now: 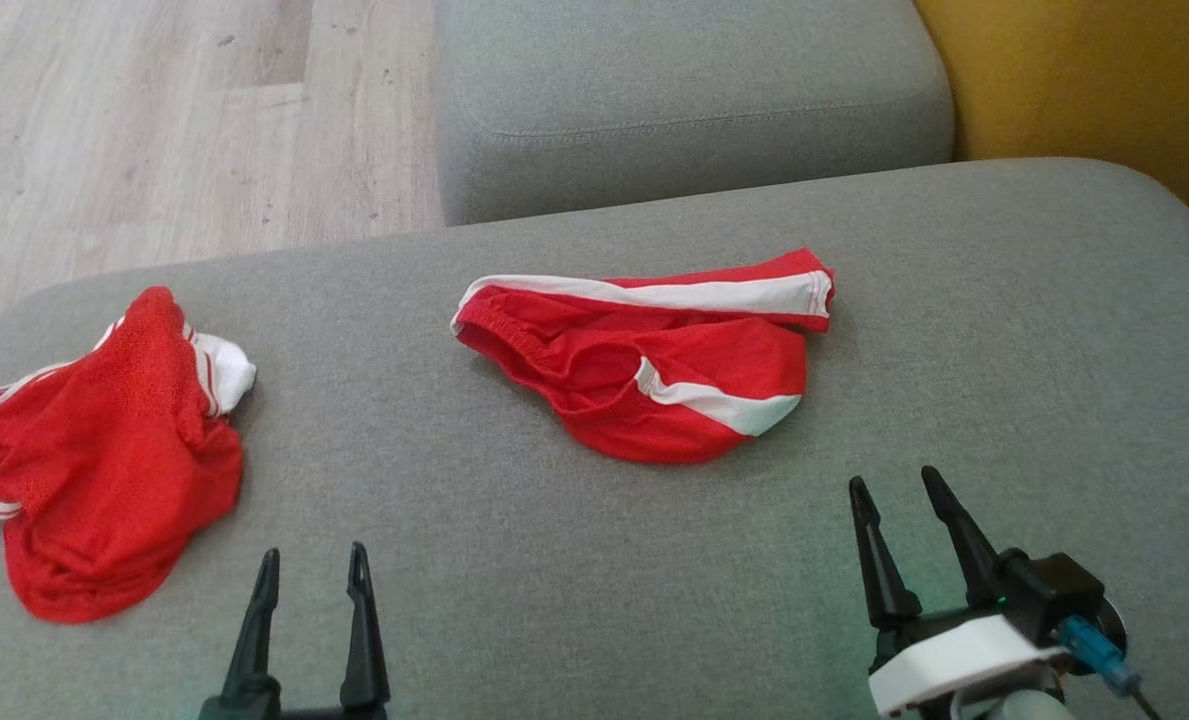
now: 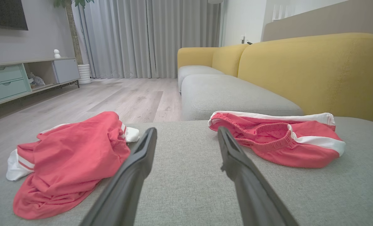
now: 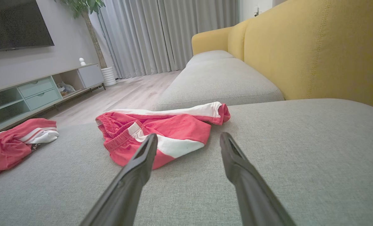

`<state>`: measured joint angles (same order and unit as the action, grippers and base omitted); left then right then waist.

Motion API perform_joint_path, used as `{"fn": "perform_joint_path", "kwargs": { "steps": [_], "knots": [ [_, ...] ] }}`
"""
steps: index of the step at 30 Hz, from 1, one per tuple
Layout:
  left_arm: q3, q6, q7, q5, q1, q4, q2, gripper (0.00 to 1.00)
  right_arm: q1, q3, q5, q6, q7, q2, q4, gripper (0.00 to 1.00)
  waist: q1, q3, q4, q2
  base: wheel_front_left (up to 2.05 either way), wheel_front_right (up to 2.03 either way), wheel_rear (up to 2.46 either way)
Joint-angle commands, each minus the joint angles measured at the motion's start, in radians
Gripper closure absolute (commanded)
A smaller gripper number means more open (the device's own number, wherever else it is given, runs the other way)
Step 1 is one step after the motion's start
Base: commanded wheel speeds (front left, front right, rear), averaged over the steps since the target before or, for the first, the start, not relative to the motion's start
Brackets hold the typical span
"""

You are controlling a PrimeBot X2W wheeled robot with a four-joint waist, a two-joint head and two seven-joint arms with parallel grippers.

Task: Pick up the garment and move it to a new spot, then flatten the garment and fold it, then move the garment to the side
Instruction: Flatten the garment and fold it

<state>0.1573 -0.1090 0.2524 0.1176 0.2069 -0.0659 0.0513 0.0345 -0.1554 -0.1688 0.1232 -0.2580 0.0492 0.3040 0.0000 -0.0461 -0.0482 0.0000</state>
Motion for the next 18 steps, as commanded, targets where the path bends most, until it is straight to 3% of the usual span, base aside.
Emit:
{"fn": "perform_joint_path", "kwargs": {
  "steps": [1, 18],
  "knots": [
    [-0.028, 0.003, 0.009, -0.004, -0.031, 0.026, -0.001, 0.00, -0.035, -0.026, -0.003, 0.008, -0.004, 0.001, -0.026, 0.00, 0.0000, 0.000, -0.001, 0.0000, 0.00, 0.00, 0.00],
    [-0.013, -0.006, 0.009, -0.007, -0.040, 0.014, -0.001, 0.00, -0.045, -0.020, 0.002, 0.008, -0.004, 0.001, -0.024, 0.00, 0.0000, 0.018, -0.008, 0.0000, 0.00, 0.00, 0.00]
  ]
}}
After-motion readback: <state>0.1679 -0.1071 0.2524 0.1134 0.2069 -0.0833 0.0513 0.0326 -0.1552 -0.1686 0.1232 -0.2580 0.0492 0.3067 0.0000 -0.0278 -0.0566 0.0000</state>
